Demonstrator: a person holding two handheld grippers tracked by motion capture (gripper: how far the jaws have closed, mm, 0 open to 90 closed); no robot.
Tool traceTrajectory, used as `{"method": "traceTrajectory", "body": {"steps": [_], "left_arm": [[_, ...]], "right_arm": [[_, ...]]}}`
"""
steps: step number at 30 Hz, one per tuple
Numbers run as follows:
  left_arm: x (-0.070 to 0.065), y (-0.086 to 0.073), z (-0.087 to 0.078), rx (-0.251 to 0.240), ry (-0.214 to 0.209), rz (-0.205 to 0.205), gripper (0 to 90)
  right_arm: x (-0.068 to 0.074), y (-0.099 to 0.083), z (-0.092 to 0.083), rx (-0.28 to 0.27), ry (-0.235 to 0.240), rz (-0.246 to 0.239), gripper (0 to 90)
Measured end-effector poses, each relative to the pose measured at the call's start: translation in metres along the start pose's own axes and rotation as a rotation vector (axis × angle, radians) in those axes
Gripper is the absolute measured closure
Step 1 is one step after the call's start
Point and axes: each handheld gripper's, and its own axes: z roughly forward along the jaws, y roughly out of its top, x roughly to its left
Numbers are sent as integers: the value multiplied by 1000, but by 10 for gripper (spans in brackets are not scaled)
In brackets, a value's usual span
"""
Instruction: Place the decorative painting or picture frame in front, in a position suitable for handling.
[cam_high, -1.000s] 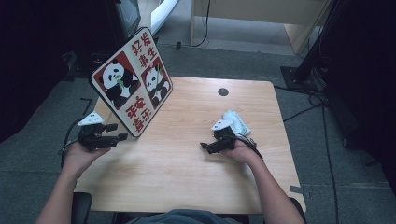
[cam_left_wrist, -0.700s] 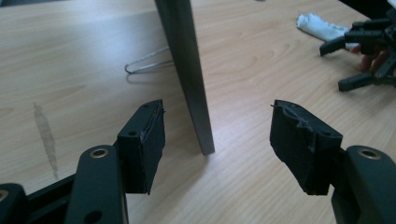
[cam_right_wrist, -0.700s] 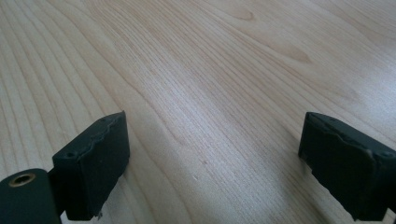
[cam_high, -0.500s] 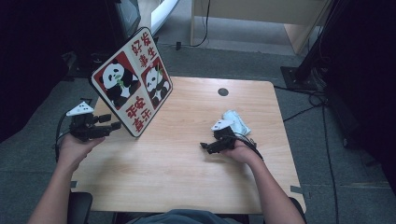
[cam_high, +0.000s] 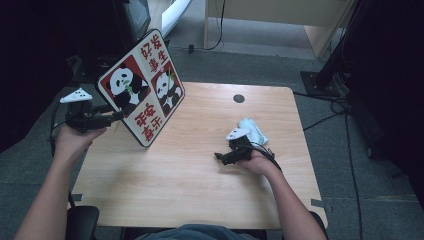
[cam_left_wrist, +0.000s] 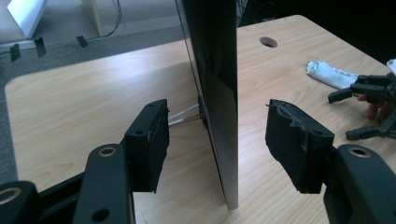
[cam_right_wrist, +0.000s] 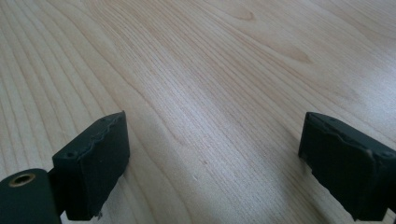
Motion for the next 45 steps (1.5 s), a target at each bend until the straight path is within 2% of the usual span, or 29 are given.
{"method": "traceTrajectory", "body": {"steps": [8, 13, 21, 28, 30, 37, 41, 45], "left_arm": [[3, 33, -9, -1, 20, 21, 412], [6, 53, -12, -1, 16, 31, 427], [14, 85, -13, 18, 15, 25, 431], [15, 111, -2, 66, 21, 47, 439], [17, 119, 1, 77, 10, 47, 441], [26, 139, 14, 108, 11, 34, 458], [28, 151, 20, 115, 16, 46, 464], [31, 160, 27, 132, 15, 38, 476]], "right_arm": [[0, 0, 0, 0, 0, -1, 90], [0, 0, 0, -3, -1, -3, 90], [0, 0, 0, -1, -1, -2, 90], [0, 0, 0, 0, 0, -1, 90], [0, 0, 0, 0, 0, -1, 90], [0, 0, 0, 0, 0, -1, 90], [0, 0, 0, 0, 1, -1, 89], [0, 0, 0, 0, 0, -1, 89]]}}
